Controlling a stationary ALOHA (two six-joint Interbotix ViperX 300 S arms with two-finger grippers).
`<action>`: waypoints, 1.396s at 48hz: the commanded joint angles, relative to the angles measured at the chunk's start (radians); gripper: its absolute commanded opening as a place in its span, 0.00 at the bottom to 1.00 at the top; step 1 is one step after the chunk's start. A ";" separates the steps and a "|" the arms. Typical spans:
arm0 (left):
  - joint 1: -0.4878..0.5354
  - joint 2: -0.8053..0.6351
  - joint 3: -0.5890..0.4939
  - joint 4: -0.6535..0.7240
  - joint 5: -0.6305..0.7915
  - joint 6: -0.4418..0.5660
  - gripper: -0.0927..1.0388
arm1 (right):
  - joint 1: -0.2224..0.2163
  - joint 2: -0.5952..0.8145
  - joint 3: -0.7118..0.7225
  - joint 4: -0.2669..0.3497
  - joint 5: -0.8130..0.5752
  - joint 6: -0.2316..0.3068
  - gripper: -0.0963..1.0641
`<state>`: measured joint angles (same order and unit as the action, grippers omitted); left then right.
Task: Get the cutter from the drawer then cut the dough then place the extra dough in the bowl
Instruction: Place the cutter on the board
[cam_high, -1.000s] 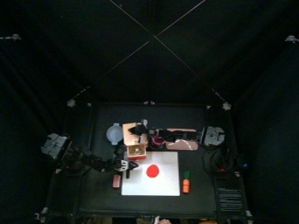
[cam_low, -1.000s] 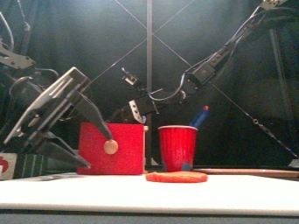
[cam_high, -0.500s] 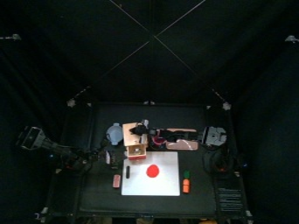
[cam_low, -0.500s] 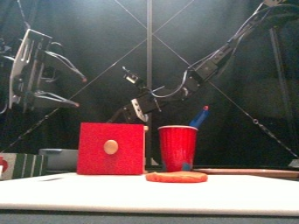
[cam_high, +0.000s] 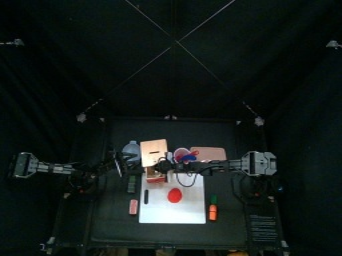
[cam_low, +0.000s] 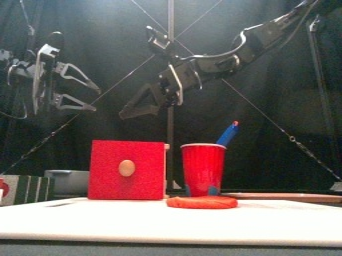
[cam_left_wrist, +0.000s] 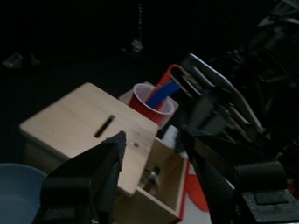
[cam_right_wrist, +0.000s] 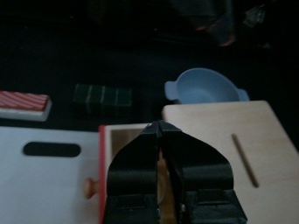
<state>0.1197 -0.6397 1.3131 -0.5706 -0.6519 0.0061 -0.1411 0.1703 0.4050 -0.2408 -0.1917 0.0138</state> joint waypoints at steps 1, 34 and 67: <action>0.044 -0.003 -0.011 0.041 -0.014 0.018 0.85 | 0.015 -0.054 -0.005 0.043 0.051 0.002 0.38; 0.110 -0.003 -0.011 0.140 -0.063 0.017 0.85 | 0.011 0.023 -0.029 0.067 0.172 -0.005 0.77; 0.112 -0.005 -0.005 0.138 -0.061 0.011 0.85 | -0.005 0.080 -0.060 0.055 0.236 -0.012 0.73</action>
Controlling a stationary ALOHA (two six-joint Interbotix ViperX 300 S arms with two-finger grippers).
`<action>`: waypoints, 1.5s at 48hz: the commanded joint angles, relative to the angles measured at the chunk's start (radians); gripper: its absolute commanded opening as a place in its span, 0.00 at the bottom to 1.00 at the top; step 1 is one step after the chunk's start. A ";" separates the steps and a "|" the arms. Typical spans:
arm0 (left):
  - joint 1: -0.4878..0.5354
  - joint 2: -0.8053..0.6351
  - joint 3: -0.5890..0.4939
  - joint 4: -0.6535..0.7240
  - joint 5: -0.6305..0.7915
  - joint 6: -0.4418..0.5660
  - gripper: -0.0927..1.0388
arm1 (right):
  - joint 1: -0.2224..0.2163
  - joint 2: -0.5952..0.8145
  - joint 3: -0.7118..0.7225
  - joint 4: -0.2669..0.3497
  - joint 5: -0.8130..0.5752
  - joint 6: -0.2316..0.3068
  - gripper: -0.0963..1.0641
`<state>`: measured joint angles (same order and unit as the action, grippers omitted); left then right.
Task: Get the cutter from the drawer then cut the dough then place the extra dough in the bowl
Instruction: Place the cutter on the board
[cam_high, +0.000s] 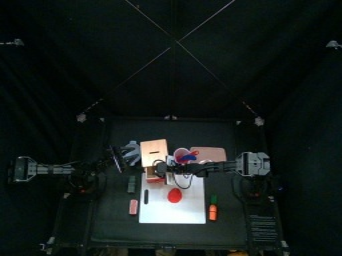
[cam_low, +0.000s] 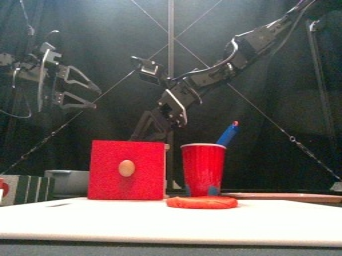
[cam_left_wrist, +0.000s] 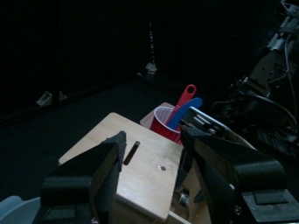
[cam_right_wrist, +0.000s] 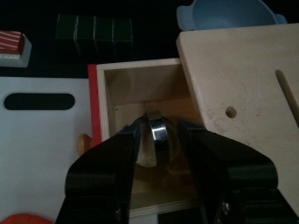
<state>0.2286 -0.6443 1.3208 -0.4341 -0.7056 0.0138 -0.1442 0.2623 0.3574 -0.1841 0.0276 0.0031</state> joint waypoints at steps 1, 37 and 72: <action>0.003 0.000 -0.011 0.002 -0.008 0.003 0.85 | -0.002 -0.012 -0.012 0.000 0.018 0.002 0.72; 0.032 -0.014 0.002 -0.028 -0.008 0.005 0.85 | 0.067 -0.127 -0.051 -0.114 0.021 -0.002 0.51; 0.103 -0.011 -0.054 -0.026 -0.009 0.005 0.86 | 0.167 -0.653 0.506 -0.118 0.106 0.017 0.50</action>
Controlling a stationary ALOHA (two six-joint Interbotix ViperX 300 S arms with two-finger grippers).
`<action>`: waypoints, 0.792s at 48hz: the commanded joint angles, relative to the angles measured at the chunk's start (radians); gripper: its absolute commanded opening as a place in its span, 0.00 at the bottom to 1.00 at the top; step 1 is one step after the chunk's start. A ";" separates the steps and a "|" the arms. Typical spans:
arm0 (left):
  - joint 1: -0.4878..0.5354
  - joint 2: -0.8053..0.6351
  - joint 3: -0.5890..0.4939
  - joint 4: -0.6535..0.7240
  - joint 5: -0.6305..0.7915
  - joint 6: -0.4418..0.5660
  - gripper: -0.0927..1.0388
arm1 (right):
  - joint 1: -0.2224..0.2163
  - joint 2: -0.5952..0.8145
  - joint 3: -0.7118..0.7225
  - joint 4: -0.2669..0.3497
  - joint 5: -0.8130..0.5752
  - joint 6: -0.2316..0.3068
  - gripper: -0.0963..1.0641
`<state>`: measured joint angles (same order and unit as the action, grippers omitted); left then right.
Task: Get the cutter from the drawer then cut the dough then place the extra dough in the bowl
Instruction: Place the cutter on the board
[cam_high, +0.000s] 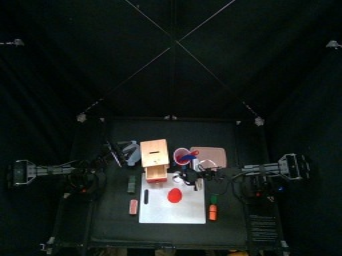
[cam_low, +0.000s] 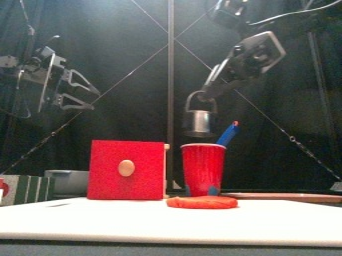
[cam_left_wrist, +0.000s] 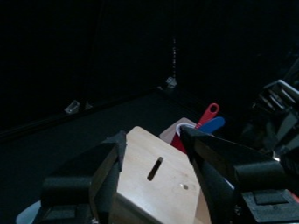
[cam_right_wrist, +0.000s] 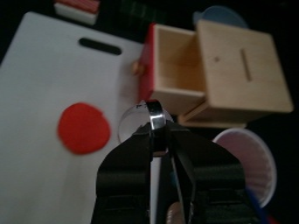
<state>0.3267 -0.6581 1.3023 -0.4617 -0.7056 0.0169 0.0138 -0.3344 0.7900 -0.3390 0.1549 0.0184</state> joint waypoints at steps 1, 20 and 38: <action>0.005 0.005 -0.038 0.003 -0.008 0.002 0.86 | 0.009 -0.058 0.089 0.044 -0.029 0.002 0.50; -0.009 0.014 -0.083 0.005 -0.008 0.000 0.86 | -0.005 -0.048 0.296 0.017 -0.195 -0.011 0.52; -0.009 0.121 -0.095 0.018 0.005 0.003 0.87 | -0.018 -0.051 0.336 0.017 -0.219 -0.009 0.62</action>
<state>0.3191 -0.5752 1.2318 -0.4479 -0.7041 0.0169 0.0000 -0.3697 1.1321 -0.3252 -0.0552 0.0077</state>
